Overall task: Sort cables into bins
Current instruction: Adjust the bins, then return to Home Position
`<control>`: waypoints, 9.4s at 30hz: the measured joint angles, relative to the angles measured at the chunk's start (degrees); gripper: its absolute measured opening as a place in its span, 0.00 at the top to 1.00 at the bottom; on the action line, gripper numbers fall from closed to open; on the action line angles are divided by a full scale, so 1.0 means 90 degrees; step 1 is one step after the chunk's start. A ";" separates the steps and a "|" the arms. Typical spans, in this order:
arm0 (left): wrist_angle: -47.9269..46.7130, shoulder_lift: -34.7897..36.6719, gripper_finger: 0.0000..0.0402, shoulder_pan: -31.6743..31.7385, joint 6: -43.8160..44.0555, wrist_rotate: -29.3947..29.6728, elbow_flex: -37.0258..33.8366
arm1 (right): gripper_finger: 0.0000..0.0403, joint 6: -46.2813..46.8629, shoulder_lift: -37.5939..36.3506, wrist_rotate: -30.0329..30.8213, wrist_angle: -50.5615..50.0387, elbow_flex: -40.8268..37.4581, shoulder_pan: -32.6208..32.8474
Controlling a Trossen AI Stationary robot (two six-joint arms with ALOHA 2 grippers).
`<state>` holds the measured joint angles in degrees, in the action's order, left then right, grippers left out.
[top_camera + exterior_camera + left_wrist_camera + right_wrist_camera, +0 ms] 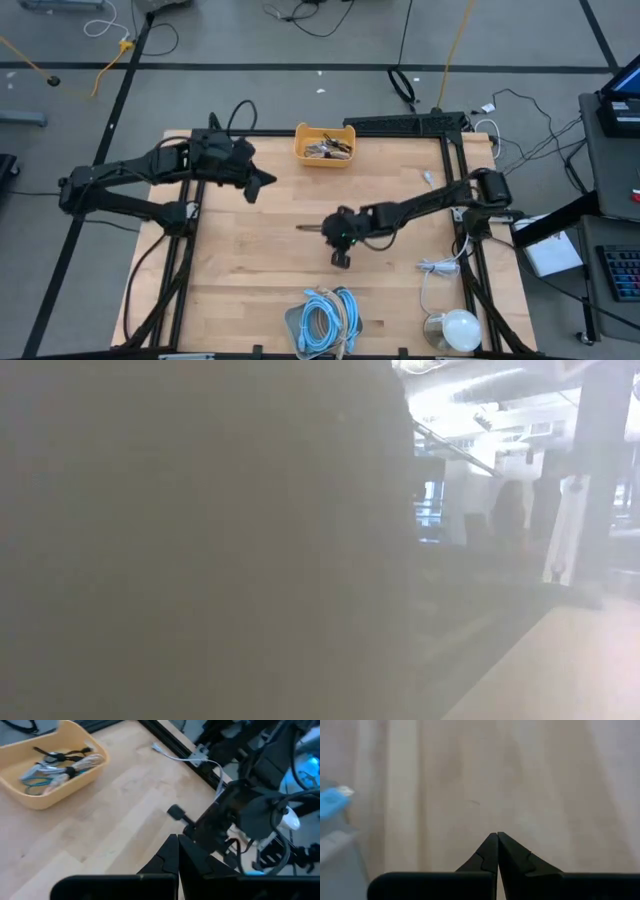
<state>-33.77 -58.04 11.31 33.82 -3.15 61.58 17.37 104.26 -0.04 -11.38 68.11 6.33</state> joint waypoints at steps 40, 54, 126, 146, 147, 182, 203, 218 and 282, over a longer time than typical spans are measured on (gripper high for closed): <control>0.0432 -0.0001 1.00 -0.1920 0.0861 0.1619 0.0000 | 1.00 0.1763 0.0553 -0.0162 -0.1193 0.0919 0.1865; 0.0415 -0.0154 1.00 -0.2117 0.0971 0.1870 -0.0010 | 1.00 0.2227 0.0553 0.0004 -0.1085 0.0914 0.2371; 0.2802 -0.1818 0.99 -0.2899 -0.0020 0.2272 0.0002 | 1.00 0.0143 -0.9470 0.1979 -0.0077 -0.6952 0.1800; 0.2636 -0.1510 1.00 -0.1319 -0.1063 -0.1496 -0.3766 | 1.00 0.0160 -0.9450 0.2342 -0.0073 -0.6969 0.1797; 0.2871 -0.1173 1.00 -0.1319 -0.0935 -0.1432 -0.4046 | 1.00 0.0160 -0.9421 0.2342 -0.0097 -0.6969 0.1797; 0.2363 0.2224 0.99 -0.1438 -0.2008 -0.0588 -0.6283 | 1.00 0.0432 -0.8390 0.2806 -0.0128 -0.6971 0.1725; 0.2452 0.1999 0.90 -0.1433 -0.1521 -0.0471 -0.6275 | 1.00 0.0646 -0.8195 0.2820 0.1263 -0.7001 0.1722; 0.2450 0.1999 0.90 -0.1433 -0.1537 -0.0472 -0.6275 | 1.00 0.0641 -0.8197 0.2833 0.3389 -0.6993 0.1722; 0.2449 0.1999 0.90 -0.1436 -0.1542 -0.0471 -0.6275 | 1.00 0.0641 -0.8195 0.2829 0.3376 -0.6969 0.1722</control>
<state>-11.72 -40.05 -1.61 19.94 -7.39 5.10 23.14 30.50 25.42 19.00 5.39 21.82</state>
